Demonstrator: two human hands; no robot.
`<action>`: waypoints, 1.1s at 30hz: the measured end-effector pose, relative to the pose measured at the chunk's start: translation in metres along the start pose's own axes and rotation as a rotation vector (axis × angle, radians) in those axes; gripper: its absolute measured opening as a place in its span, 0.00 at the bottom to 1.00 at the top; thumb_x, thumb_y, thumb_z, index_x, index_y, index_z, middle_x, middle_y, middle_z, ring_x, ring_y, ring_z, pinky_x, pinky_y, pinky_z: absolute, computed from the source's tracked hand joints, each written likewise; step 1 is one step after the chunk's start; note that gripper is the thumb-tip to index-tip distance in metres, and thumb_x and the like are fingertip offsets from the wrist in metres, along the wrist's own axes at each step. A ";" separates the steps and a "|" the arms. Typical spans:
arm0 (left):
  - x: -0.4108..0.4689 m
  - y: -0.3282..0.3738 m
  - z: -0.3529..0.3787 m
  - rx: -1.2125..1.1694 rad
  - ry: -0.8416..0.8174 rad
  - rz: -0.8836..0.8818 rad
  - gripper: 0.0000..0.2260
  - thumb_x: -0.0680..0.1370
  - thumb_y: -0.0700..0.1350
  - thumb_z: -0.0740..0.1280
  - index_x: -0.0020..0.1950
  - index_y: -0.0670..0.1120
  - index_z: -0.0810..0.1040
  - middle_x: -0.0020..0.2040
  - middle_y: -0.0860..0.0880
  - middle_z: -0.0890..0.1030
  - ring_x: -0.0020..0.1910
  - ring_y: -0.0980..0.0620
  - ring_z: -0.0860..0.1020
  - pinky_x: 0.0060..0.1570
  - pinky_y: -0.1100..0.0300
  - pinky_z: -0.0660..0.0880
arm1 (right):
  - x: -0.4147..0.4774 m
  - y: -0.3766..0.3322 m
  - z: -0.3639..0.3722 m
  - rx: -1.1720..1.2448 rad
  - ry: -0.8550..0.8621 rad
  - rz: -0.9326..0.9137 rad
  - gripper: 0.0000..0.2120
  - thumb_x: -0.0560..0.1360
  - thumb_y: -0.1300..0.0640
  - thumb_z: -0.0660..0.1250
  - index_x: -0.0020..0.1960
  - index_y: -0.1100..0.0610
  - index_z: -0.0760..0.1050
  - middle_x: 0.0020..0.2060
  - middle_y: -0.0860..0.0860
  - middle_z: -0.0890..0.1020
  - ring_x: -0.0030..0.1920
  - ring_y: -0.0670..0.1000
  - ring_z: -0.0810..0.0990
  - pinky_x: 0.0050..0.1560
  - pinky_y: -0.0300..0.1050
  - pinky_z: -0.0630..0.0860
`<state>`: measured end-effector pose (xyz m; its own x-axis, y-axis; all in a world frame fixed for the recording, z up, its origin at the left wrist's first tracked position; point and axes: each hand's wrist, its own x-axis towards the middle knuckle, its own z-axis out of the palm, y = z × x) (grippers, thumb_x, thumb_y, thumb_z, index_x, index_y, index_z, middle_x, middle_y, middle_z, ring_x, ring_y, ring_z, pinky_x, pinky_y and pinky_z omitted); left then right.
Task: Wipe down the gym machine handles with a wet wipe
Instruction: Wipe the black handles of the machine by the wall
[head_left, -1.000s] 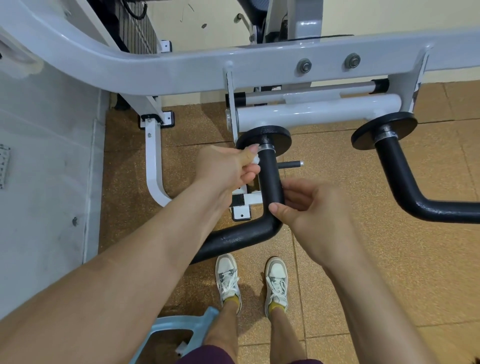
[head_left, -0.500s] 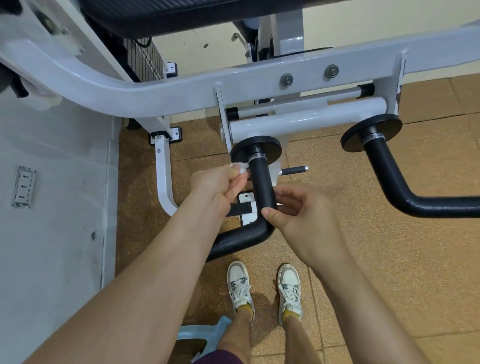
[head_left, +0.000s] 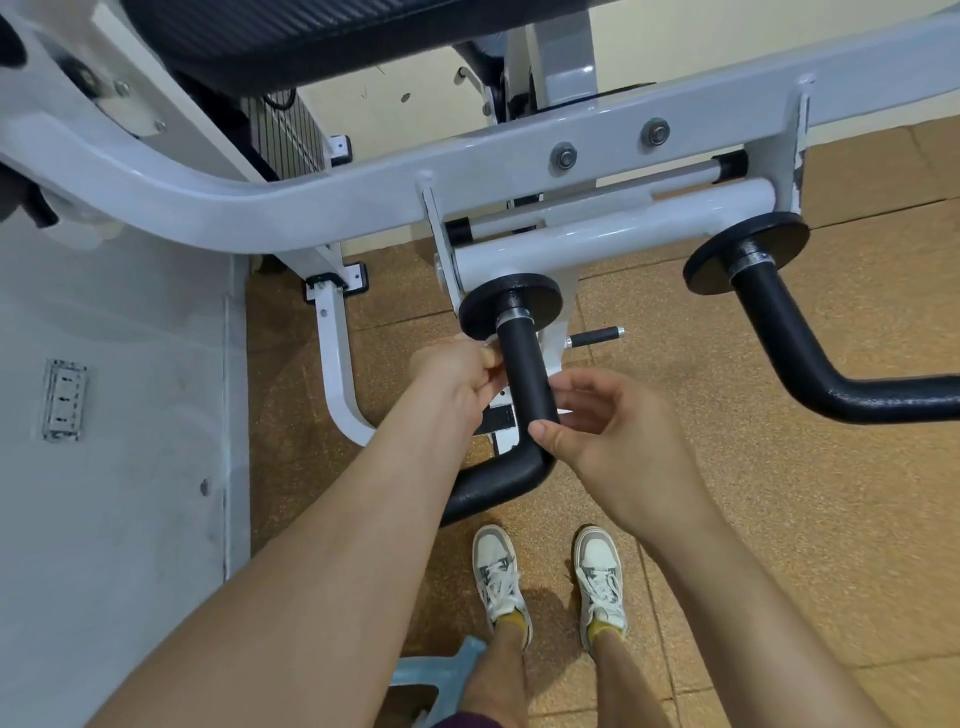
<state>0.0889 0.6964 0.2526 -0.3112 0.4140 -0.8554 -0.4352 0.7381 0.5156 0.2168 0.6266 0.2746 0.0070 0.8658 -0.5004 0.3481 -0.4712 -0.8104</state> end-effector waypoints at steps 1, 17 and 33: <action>0.000 0.002 -0.002 0.017 0.004 0.009 0.09 0.75 0.27 0.64 0.46 0.40 0.75 0.39 0.44 0.82 0.31 0.51 0.82 0.29 0.60 0.80 | 0.000 0.000 0.000 0.001 -0.003 0.001 0.18 0.69 0.59 0.76 0.57 0.51 0.78 0.48 0.43 0.83 0.49 0.41 0.81 0.56 0.46 0.78; -0.028 0.009 -0.025 0.723 0.011 0.923 0.05 0.72 0.45 0.74 0.42 0.54 0.79 0.37 0.56 0.81 0.38 0.62 0.79 0.43 0.65 0.78 | -0.004 -0.005 -0.006 0.127 0.096 -0.062 0.10 0.74 0.62 0.69 0.51 0.48 0.80 0.43 0.42 0.84 0.45 0.37 0.81 0.47 0.32 0.76; -0.104 0.009 -0.051 0.264 -0.394 0.577 0.07 0.77 0.42 0.66 0.46 0.50 0.84 0.44 0.49 0.85 0.43 0.51 0.80 0.47 0.55 0.76 | -0.035 -0.063 -0.018 0.273 0.054 -0.210 0.06 0.72 0.58 0.73 0.47 0.52 0.84 0.35 0.47 0.83 0.36 0.43 0.79 0.38 0.37 0.75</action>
<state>0.0743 0.6324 0.3487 -0.0819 0.8980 -0.4323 -0.0617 0.4284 0.9015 0.2119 0.6286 0.3487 0.0134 0.9529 -0.3031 0.0838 -0.3032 -0.9493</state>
